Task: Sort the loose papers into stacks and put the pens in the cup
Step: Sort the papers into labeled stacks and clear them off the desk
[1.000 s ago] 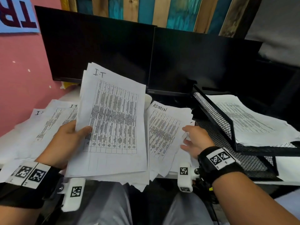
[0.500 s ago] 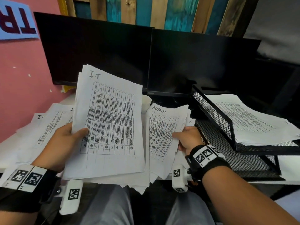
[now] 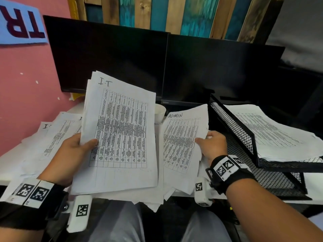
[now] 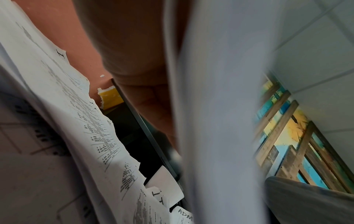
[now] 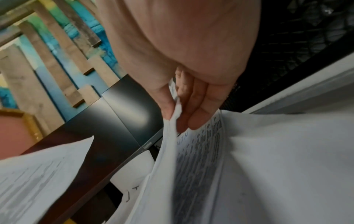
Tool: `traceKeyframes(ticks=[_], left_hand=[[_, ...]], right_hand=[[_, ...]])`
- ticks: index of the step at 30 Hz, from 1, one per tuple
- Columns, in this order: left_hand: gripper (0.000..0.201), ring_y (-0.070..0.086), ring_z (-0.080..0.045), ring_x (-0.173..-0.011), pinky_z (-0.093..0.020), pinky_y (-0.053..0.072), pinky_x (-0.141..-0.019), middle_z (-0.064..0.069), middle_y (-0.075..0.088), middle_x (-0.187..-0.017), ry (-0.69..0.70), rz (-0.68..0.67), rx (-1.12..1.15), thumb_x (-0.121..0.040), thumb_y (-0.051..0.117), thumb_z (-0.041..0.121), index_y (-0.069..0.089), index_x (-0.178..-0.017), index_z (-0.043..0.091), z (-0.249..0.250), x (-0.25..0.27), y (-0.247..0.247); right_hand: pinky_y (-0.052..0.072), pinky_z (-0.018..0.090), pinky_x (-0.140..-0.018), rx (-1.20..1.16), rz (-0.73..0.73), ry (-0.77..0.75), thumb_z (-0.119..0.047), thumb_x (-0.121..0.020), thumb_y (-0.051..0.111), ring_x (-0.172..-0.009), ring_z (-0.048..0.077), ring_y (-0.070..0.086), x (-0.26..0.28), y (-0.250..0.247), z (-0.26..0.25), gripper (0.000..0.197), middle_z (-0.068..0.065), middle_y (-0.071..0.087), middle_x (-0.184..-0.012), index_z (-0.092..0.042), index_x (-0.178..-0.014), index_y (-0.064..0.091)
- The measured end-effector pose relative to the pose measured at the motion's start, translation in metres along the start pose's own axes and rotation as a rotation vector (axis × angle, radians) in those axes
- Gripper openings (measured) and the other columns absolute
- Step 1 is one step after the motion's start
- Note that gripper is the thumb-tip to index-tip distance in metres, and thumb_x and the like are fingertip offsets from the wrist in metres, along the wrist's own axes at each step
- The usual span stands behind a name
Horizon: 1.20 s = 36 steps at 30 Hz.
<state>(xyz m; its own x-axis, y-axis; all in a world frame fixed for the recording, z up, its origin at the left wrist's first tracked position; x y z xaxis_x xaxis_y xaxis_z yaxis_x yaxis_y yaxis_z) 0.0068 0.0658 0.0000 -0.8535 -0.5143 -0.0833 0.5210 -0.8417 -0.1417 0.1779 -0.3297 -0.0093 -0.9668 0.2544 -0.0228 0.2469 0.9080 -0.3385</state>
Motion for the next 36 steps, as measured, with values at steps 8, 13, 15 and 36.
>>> traceKeyframes(ticks=[8,13,15,36], left_hand=[[0.015,0.074,-0.032,-0.103,-0.06,0.053,-0.101,-0.004,0.08,-0.107,-0.007,0.007,-0.016,-0.101,0.061,0.013,0.075,-0.105,0.014,-0.005,-0.003,-0.002],[0.015,0.074,-0.028,-0.1,-0.048,0.056,-0.092,-0.001,0.081,-0.101,0.001,0.003,-0.015,-0.102,0.06,0.011,0.074,-0.102,0.016,0.0,-0.002,0.001],[0.016,0.074,-0.026,-0.097,-0.044,0.056,-0.088,-0.001,0.081,-0.097,-0.001,-0.001,-0.004,-0.102,0.059,0.01,0.074,-0.102,0.015,0.003,-0.001,0.003],[0.018,0.075,-0.024,-0.1,-0.034,0.059,-0.086,-0.003,0.081,-0.104,-0.102,-0.042,0.248,-0.1,0.06,0.016,0.076,-0.107,0.013,0.018,0.015,0.028]], right_hand=[[0.049,0.033,-0.077,0.28,-0.118,-0.139,0.003,-0.099,0.046,-0.096,0.025,0.064,0.014,0.003,-0.024,0.07,0.006,0.069,-0.123,-0.026,-0.161,0.029],[0.053,0.032,-0.089,0.287,-0.016,-0.29,0.01,-0.099,0.038,-0.104,0.026,0.064,0.019,-0.012,-0.048,0.072,0.01,0.063,-0.138,-0.025,-0.162,0.039],[0.052,0.034,-0.101,0.276,0.048,-0.375,0.009,-0.099,0.039,-0.117,0.032,0.065,0.017,-0.022,-0.062,0.059,0.012,0.065,-0.138,-0.017,-0.151,0.056],[0.056,0.058,-0.094,-0.366,-0.368,0.115,-0.031,-0.09,0.069,-0.081,0.03,0.055,0.047,0.072,-0.044,0.031,0.021,0.056,-0.087,-0.003,-0.091,0.056]])
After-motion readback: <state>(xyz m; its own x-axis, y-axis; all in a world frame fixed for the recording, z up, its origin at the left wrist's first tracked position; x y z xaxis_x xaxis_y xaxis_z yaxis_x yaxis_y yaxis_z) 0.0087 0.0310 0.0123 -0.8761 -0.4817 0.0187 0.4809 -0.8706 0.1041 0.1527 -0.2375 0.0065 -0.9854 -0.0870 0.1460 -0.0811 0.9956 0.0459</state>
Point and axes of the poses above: each hand's wrist, its own x-axis away from the middle knuckle, its own y-axis out of the palm, z = x × y, the point moved 6 cm from there along -x, towards the middle knuckle
